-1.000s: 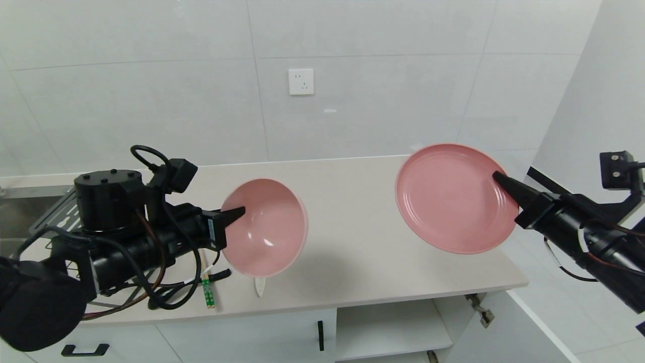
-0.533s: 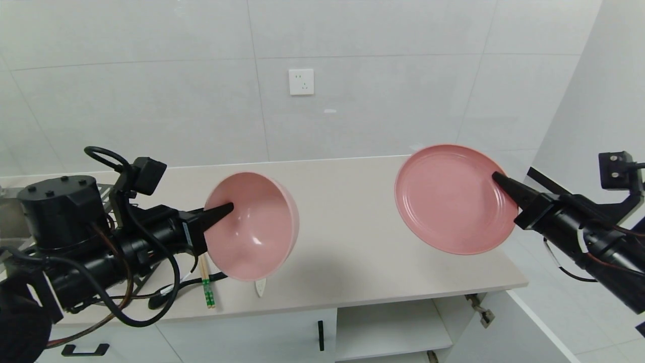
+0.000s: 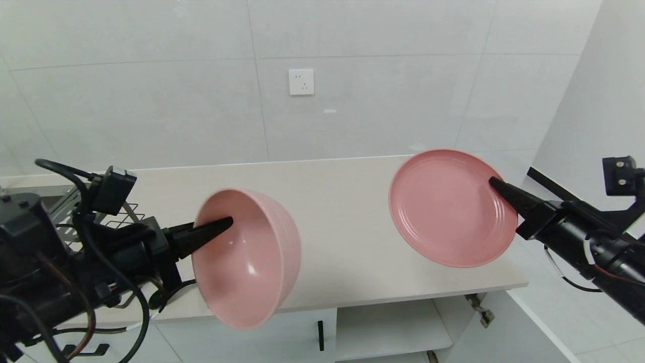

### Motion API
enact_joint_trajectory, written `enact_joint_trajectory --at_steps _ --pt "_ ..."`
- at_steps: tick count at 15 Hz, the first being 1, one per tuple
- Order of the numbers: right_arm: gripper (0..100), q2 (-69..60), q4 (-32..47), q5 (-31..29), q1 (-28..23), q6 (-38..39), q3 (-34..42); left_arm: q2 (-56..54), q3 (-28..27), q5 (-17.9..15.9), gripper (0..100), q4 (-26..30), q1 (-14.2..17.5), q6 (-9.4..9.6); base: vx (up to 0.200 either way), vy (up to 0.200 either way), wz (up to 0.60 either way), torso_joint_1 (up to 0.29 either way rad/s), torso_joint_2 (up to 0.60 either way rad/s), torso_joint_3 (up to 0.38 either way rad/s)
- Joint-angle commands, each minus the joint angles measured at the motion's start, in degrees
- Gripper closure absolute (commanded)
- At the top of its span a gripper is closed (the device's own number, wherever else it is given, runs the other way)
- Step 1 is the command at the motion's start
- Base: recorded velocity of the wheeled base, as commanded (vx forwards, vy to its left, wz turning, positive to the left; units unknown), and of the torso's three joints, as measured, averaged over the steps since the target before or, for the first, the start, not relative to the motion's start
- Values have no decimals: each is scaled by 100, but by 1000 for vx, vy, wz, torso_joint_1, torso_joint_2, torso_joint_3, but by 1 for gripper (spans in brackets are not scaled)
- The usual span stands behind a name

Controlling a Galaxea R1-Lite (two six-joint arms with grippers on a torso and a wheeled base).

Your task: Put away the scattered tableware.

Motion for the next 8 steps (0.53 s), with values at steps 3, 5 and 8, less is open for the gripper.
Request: enact_joint_trajectory --at_steps 3,5,8 --pt "100 -282 -8 12 184 -8 1 -670 361 981 100 -41 21 -129 0 0 0 0 0 0" --pt "100 -326 -8 12 210 -78 -25 -635 370 1667 100 -50 -85 -103 0 0 0 0 0 0" --pt "100 -274 -8 4 228 -887 36 -345 379 2132 100 -85 -111 539 0 0 0 0 0 0"
